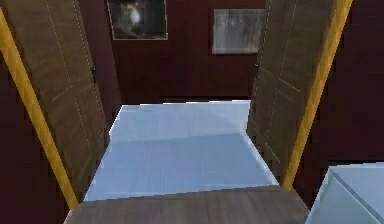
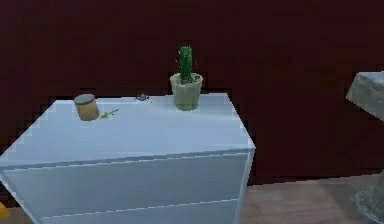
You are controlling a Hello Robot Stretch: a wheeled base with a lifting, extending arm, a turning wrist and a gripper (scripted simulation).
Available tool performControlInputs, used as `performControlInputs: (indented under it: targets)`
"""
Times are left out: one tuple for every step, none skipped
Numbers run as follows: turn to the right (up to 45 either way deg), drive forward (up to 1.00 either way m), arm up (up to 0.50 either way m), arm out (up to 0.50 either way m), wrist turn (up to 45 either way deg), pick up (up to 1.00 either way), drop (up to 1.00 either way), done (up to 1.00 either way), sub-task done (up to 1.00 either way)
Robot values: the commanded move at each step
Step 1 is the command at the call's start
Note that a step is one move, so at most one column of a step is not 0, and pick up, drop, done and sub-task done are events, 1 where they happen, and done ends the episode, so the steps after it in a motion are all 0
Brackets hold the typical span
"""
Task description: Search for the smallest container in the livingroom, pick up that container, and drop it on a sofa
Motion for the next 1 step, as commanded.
performControlInputs:
  targets:
    - [3.0,0.0,0.0,0.0,0.0,0.0,0.0,0.0,0.0]
